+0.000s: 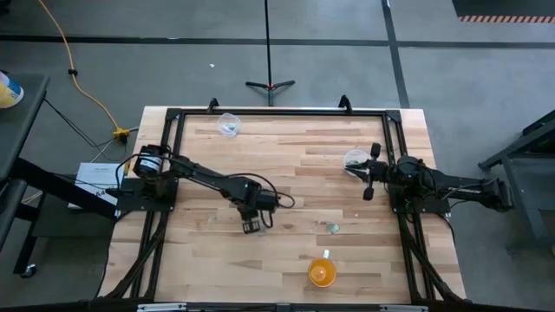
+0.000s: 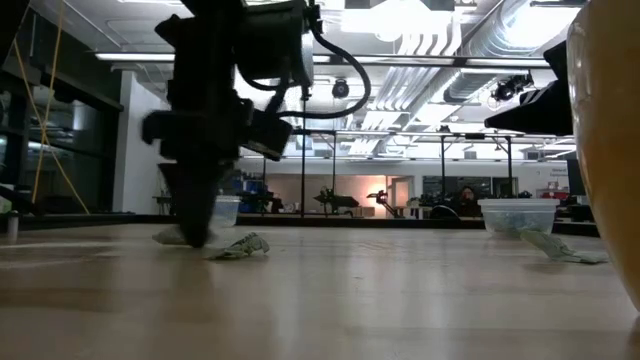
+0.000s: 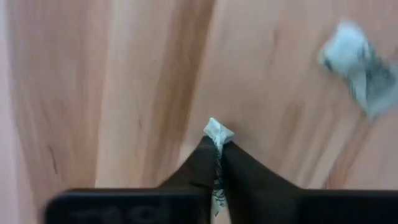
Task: Pick and place items into bin
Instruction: Put the stevia packet into the top transparent bin
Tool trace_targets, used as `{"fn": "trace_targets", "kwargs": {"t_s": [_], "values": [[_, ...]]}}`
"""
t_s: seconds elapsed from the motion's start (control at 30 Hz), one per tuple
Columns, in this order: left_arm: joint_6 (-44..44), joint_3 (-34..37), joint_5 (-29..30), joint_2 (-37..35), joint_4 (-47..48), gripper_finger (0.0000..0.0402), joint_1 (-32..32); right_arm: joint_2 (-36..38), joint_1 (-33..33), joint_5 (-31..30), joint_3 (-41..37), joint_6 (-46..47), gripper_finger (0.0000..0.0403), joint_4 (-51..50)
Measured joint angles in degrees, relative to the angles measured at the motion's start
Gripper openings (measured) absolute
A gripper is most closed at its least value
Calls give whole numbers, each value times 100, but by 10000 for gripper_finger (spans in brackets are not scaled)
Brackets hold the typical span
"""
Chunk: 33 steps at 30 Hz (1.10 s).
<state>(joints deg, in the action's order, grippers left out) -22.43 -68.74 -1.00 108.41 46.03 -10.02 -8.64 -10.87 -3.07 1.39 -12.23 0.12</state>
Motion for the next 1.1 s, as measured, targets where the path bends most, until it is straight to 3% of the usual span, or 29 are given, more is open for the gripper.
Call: {"fn": "trace_targets", "kwargs": {"t_s": [0.07,0.17,0.27,0.47,0.73,0.83,1.0,1.1], "values": [[212,33,94,-113,247,27,60,0,0,-17,0,-10,16,7],[531,19,463,-429,410,33,311,0,-1,-93,0,-24,16,15],[1001,14,1334,-734,815,57,638,1,-1,-99,0,-26,16,21],[1962,12,2100,-1297,1001,27,1824,2,-2,-105,0,-27,16,26],[3043,10,2051,-1629,585,35,3686,2,0,-107,0,11,16,28],[3399,10,1524,-1611,289,40,4313,2,-2,-107,0,15,17,28],[3691,8,1039,-1550,-153,32,4957,2,0,-107,0,15,17,31],[3543,7,1038,-1550,-216,51,5219,2,-2,-107,0,15,16,27]]}}
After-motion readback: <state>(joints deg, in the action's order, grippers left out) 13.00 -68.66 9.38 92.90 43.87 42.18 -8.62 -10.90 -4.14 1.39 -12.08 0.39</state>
